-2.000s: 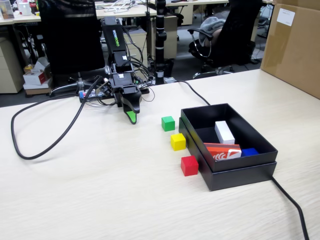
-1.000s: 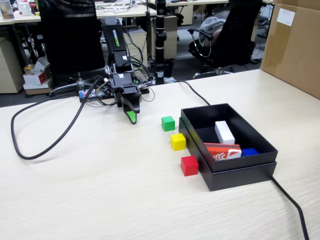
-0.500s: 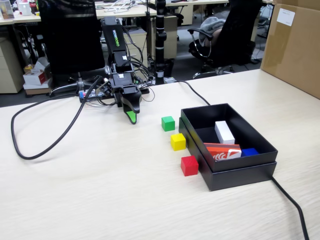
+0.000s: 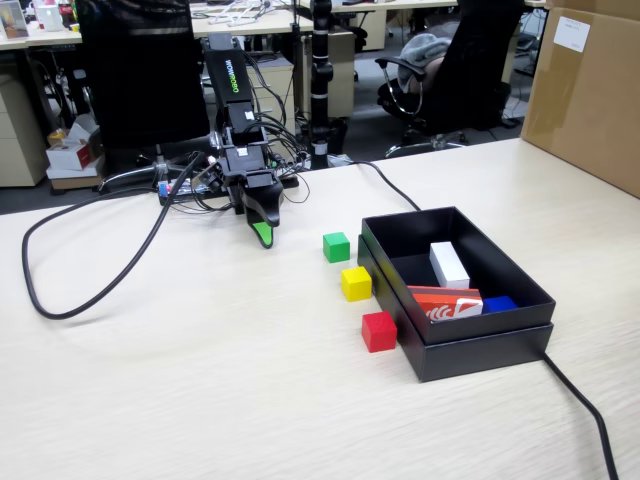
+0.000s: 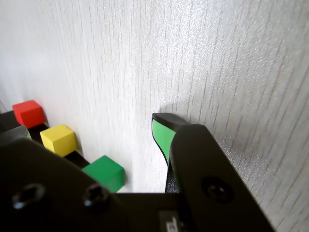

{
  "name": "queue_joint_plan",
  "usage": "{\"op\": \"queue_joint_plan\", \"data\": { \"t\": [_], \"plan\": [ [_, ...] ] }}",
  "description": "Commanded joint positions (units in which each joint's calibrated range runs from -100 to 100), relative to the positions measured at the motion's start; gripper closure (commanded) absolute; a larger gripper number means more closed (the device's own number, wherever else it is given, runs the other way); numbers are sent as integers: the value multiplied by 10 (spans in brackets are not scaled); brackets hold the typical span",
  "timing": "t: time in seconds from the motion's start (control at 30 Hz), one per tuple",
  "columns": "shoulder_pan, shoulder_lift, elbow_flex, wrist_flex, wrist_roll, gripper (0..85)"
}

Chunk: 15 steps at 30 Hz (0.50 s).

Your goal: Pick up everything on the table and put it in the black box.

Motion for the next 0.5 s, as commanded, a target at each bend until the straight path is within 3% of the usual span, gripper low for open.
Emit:
{"op": "queue_joint_plan", "data": {
  "t": [0.0, 0.47],
  "plan": [
    [0, 0, -28, -10, 1, 363],
    [10, 11, 0, -43, 4, 372]
  ]
}}
